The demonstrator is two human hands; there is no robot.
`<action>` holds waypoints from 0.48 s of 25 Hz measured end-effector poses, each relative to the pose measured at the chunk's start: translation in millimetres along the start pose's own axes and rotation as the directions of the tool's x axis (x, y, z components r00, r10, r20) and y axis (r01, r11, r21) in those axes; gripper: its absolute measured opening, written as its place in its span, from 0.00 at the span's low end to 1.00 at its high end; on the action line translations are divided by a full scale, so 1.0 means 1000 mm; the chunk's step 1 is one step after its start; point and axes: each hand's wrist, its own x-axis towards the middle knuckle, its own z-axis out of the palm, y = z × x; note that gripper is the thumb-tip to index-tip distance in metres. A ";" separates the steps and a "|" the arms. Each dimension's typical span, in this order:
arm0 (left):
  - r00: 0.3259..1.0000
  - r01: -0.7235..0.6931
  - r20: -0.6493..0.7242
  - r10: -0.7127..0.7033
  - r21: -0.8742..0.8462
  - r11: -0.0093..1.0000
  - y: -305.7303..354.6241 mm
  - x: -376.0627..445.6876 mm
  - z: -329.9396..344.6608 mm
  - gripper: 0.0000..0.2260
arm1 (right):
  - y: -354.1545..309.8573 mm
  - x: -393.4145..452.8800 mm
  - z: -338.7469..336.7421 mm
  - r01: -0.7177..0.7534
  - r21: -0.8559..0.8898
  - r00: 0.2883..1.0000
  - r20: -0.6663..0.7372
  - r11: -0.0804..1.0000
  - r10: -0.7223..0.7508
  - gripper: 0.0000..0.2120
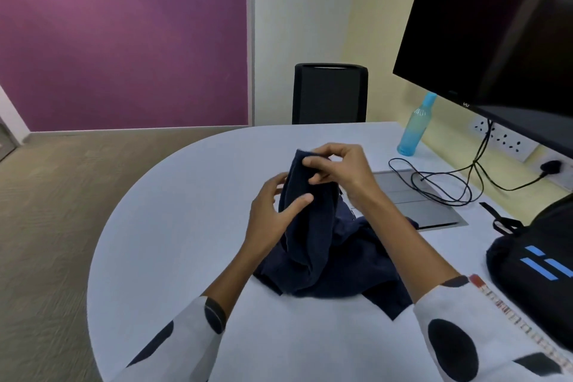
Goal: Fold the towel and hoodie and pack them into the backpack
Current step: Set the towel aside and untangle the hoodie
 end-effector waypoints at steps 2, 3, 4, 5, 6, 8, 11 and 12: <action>0.999 -0.032 -0.033 0.029 -0.079 0.996 0.019 0.008 0.004 0.15 | 0.006 -0.005 0.009 0.004 -0.085 0.998 0.063 0.996 0.001 0.06; 0.999 -0.023 -0.034 0.019 -0.105 0.994 0.023 0.011 0.004 0.11 | 0.007 -0.006 0.010 0.006 -0.098 0.998 0.065 0.995 0.001 0.05; 1.000 -0.003 -0.018 0.001 -0.112 0.994 0.024 0.012 0.003 0.08 | 0.006 -0.006 0.010 0.006 -0.092 0.999 0.051 0.996 -0.001 0.05; 1.000 0.017 -0.001 -0.017 -0.100 0.995 0.021 0.012 0.002 0.08 | 0.005 -0.005 0.007 0.009 -0.071 1.000 0.027 0.997 -0.007 0.05; 0.999 0.037 0.010 -0.036 -0.082 0.996 0.015 0.011 0.001 0.10 | 0.003 -0.004 0.005 0.018 -0.041 1.000 0.004 0.999 -0.018 0.05; 0.998 0.067 0.014 -0.067 -0.067 0.995 0.002 0.005 0.001 0.15 | -0.003 -0.002 -0.002 0.049 0.015 0.998 -0.032 0.999 -0.048 0.05; 0.992 0.113 0.063 -0.110 -0.031 0.993 -0.020 -0.008 0.007 0.15 | -0.016 0.002 -0.010 0.107 0.110 0.991 -0.088 0.988 -0.098 0.04; 0.984 0.139 0.109 -0.138 -0.005 0.990 -0.030 -0.015 0.010 0.12 | -0.021 0.004 -0.014 0.130 0.172 0.986 -0.122 0.976 -0.110 0.04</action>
